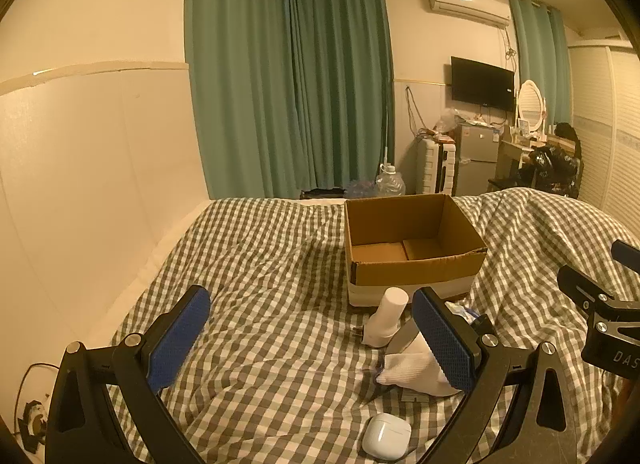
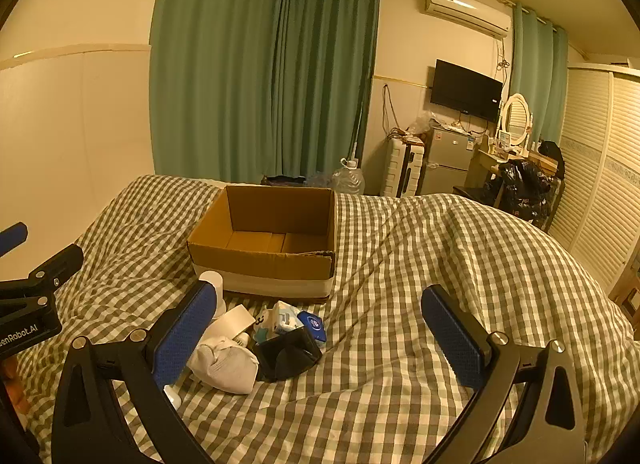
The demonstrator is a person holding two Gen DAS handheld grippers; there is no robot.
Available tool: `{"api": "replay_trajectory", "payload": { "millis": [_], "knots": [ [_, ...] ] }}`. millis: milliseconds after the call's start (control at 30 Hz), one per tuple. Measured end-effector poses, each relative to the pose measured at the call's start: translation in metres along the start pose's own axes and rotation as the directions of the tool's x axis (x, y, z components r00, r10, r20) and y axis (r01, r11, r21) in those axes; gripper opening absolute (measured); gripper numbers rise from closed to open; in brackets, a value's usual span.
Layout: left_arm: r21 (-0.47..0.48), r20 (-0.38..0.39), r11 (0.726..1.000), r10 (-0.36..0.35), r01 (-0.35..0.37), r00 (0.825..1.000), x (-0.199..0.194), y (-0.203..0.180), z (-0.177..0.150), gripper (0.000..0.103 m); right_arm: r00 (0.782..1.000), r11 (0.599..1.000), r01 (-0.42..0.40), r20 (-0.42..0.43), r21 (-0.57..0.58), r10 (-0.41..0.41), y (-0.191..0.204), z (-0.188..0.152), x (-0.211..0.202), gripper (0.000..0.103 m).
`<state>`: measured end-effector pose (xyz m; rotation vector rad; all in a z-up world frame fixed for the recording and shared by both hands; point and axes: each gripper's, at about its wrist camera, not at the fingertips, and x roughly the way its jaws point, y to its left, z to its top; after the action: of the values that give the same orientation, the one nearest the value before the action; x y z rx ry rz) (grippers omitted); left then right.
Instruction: Organize objects
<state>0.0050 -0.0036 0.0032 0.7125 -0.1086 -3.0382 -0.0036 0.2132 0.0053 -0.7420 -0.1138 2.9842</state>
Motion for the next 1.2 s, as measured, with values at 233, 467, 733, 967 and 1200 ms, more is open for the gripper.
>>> {"api": "replay_trajectory", "payload": {
  "millis": [233,467,733,967,1200],
  "knots": [
    [0.000,0.001,1.000,0.003,-0.003,1.000,0.0000,0.0000,0.0003,0.103,1.000,1.000,-0.002,-0.003,-0.010,0.002,0.0017,0.0005,0.0010,0.103],
    [0.008,-0.003,1.000,0.014,-0.014,1.000,0.0012,-0.0002,-0.0015,0.103,1.000,1.000,-0.005,-0.001,-0.015,0.005,0.0041,-0.0020,0.0023,0.103],
    [0.004,0.010,1.000,0.006,-0.006,1.000,0.0003,-0.0010,-0.0030,0.103,1.000,1.000,-0.016,0.000,-0.022,0.016,0.0052,-0.0041,0.0010,0.103],
    [0.001,0.011,1.000,0.009,-0.009,1.000,0.0006,-0.0002,-0.0048,0.103,0.999,0.999,-0.032,-0.001,-0.026,0.032,0.0068,-0.0046,0.0014,0.103],
    [-0.005,0.006,1.000,0.007,-0.007,1.000,0.0003,0.0020,-0.0061,0.103,0.999,0.999,-0.045,-0.007,-0.029,0.045,0.0095,-0.0075,0.0032,0.103]
  ]
}}
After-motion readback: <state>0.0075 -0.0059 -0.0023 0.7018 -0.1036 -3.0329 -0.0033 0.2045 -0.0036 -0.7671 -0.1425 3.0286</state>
